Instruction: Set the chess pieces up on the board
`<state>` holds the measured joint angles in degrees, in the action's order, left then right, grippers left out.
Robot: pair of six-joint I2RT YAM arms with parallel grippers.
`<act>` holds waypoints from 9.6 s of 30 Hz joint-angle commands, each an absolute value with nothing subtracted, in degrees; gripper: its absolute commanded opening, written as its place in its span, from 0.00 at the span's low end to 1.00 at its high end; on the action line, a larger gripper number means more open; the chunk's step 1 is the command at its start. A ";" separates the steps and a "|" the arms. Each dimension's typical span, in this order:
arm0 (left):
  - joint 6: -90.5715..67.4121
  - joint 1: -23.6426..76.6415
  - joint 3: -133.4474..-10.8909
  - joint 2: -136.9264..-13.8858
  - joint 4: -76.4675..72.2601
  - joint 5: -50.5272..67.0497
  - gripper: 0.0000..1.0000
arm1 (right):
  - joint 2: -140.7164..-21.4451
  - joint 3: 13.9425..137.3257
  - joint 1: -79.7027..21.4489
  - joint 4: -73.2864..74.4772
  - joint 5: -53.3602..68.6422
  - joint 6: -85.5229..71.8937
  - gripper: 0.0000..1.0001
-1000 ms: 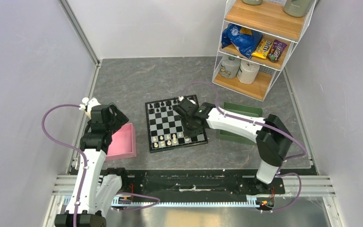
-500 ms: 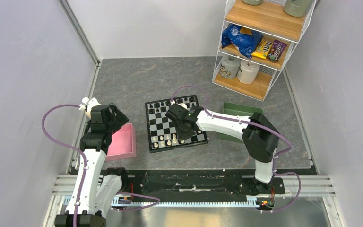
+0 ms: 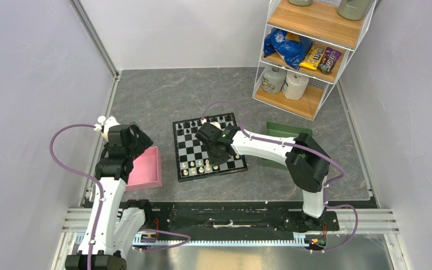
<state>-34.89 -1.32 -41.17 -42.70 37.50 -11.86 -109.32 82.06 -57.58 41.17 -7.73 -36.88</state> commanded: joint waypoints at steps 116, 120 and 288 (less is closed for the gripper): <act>-33.75 -1.50 -40.89 -43.03 35.06 -10.47 0.89 | -115.97 94.43 -60.21 47.11 -6.67 -32.33 0.27; -33.75 -1.50 -40.88 -43.09 35.07 -10.52 0.89 | -115.37 94.04 -60.21 47.11 -6.80 -32.29 0.24; -31.12 -1.53 -43.20 -46.05 37.35 -12.58 0.89 | -93.93 65.76 -16.69 40.70 -1.06 -29.96 0.56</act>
